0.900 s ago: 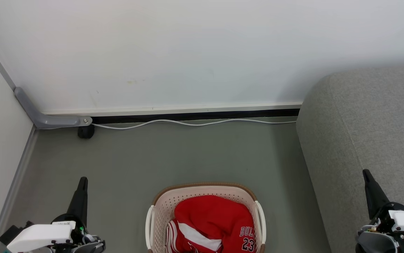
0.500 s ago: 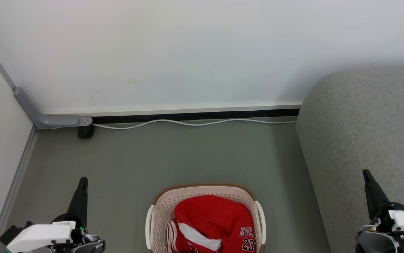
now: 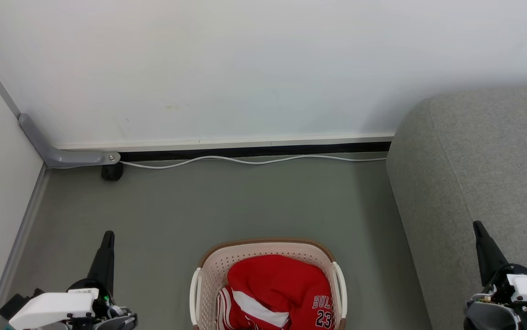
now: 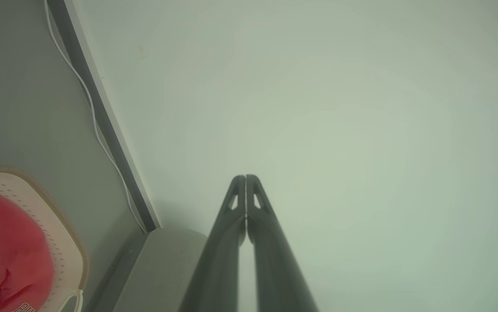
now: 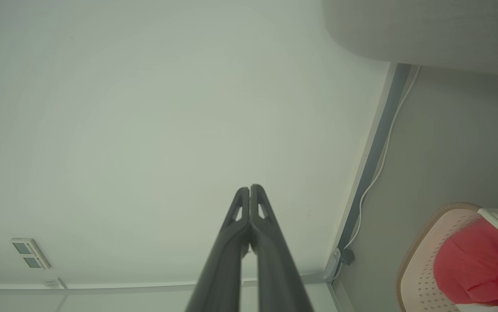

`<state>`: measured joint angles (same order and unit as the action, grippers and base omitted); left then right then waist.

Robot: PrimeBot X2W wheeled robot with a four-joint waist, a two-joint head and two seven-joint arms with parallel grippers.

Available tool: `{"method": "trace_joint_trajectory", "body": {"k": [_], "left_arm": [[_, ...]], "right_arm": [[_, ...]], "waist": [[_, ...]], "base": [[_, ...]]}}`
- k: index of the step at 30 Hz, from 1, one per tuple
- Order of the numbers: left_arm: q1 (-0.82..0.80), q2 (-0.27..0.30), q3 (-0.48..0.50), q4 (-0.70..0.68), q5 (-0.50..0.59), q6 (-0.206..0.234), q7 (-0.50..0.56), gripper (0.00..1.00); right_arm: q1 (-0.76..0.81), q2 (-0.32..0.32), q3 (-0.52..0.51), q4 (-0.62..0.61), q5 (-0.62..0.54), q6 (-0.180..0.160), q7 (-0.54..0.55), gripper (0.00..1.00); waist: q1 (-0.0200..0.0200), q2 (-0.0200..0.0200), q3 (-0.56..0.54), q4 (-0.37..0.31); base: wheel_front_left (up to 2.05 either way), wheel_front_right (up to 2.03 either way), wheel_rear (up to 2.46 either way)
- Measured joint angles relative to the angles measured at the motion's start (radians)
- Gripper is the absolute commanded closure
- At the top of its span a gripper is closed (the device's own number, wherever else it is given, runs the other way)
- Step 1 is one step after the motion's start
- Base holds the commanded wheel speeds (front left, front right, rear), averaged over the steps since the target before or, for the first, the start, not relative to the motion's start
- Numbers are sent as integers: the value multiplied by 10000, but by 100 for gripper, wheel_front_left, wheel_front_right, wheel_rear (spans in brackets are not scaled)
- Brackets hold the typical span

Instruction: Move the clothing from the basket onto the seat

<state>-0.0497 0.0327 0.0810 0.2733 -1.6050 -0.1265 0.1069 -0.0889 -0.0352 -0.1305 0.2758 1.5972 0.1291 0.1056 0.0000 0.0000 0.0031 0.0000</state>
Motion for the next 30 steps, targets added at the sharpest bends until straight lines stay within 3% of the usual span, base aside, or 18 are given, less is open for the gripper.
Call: {"method": "trace_joint_trajectory", "body": {"k": [13, 14, 30], "left_arm": [[74, -59, -12, 169, 2, 12, -8, 100], [171, -123, -19, 297, 2, 15, -17, 0], [643, -209, -130, 882, 107, 36, -322, 0]], "right_arm": [[58, 46, 27, 157, -10, 0, -4, 100], [148, 96, 48, 282, -13, 0, -4, 0], [520, 249, 447, 851, -176, -31, -268, 0]], "waist": [[0, 0, 0, 0], [0, 0, 1, 0], [3, 0, 16, -17]], "base": [[0, 0, 0], [0, 0, 0], [0, 0, 0]]}}
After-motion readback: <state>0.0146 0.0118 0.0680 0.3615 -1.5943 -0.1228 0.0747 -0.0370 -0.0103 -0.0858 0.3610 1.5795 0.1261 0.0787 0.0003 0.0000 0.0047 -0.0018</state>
